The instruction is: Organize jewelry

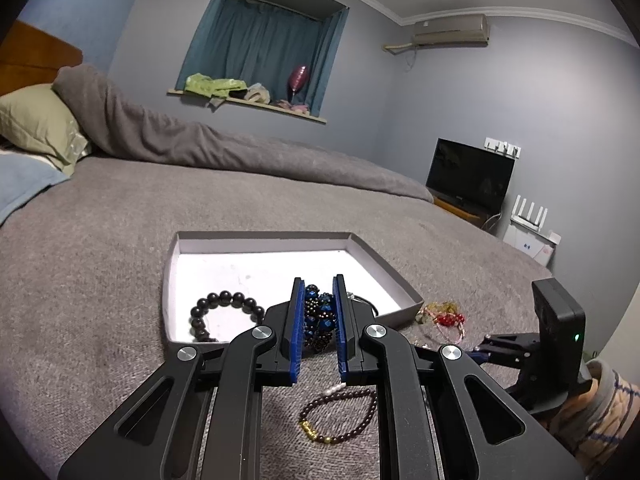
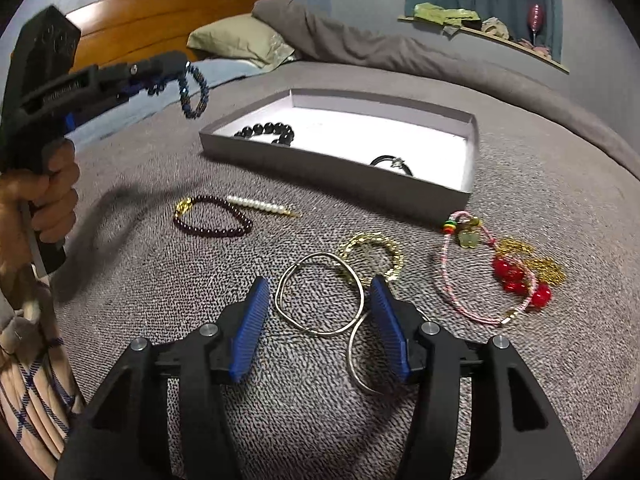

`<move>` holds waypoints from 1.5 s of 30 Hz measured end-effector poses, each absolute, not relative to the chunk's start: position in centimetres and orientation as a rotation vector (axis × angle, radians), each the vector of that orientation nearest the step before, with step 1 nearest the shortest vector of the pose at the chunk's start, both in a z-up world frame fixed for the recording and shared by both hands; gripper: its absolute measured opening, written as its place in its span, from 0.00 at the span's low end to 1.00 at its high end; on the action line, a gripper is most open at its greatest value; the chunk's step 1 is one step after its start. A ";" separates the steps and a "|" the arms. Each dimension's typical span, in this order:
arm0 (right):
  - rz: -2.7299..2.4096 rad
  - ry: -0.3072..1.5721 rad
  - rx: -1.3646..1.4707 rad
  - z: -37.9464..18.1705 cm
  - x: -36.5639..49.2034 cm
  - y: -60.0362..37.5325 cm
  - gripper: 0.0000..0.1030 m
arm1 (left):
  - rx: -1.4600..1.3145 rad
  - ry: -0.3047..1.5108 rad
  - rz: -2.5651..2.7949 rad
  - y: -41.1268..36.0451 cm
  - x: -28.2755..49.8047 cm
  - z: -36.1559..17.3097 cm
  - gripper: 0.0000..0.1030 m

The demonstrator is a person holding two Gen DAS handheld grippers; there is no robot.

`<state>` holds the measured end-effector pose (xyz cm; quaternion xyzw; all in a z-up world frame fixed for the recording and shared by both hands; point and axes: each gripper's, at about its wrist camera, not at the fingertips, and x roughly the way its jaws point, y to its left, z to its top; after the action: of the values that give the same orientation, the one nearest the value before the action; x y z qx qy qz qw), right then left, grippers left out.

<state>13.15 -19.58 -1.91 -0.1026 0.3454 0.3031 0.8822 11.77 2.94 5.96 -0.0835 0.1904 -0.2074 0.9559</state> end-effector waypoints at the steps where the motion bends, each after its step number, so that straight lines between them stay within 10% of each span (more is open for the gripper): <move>1: 0.629 0.726 -0.230 -2.1 13.2 -19.2 0.52 | -0.170 0.387 -0.421 2.9 11.8 6.0 0.14; 26: 0.642 0.470 -0.027 5.5 17.3 -20.3 0.46 | -0.189 0.325 -0.468 1.0 14.6 7.5 0.14; 45: 0.509 0.622 -0.029 2.9 26.6 -18.8 0.46 | -0.193 0.460 -0.404 -0.6 23.1 5.0 0.14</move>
<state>26.58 -18.84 2.88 -0.0140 0.3027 0.2475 0.9203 23.13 -0.58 5.04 -0.0948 0.2262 -0.1984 0.9489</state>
